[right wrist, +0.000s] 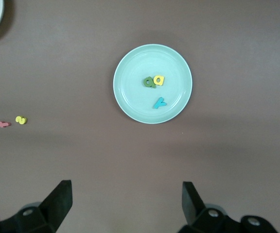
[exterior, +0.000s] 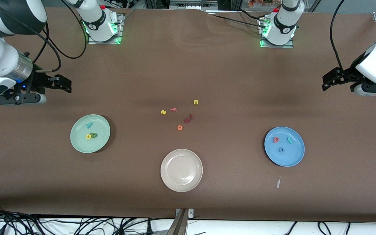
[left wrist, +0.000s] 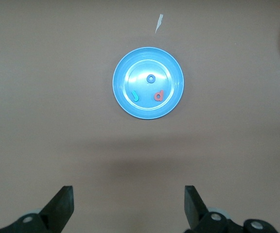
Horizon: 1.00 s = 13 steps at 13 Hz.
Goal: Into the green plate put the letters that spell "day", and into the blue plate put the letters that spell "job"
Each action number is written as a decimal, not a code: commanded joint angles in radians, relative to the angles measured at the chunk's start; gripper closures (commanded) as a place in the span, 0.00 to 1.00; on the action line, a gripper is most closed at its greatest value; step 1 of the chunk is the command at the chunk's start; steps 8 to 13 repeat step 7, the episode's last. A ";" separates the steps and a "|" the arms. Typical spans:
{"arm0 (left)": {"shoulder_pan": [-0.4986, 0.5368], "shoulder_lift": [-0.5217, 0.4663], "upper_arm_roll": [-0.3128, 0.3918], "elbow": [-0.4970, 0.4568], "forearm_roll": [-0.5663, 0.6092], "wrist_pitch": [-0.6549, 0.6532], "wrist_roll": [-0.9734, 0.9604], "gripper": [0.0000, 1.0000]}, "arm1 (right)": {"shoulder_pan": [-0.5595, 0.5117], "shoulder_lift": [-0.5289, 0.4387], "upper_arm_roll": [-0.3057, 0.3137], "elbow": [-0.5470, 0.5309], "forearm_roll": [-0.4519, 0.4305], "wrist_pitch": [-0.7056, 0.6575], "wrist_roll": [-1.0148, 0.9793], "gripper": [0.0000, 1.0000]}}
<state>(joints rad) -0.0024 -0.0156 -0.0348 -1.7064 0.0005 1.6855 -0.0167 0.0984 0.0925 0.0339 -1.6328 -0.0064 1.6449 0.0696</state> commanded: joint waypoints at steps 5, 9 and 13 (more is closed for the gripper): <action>0.022 -0.015 -0.013 -0.015 -0.020 -0.001 -0.003 0.00 | 0.006 -0.002 -0.009 0.087 0.005 -0.103 0.010 0.00; 0.022 -0.015 -0.013 -0.013 -0.020 -0.009 -0.003 0.00 | 0.007 0.000 -0.008 0.087 0.005 -0.103 0.009 0.00; 0.022 -0.015 -0.013 -0.013 -0.020 -0.009 -0.003 0.00 | 0.007 0.000 -0.008 0.087 0.005 -0.103 0.009 0.00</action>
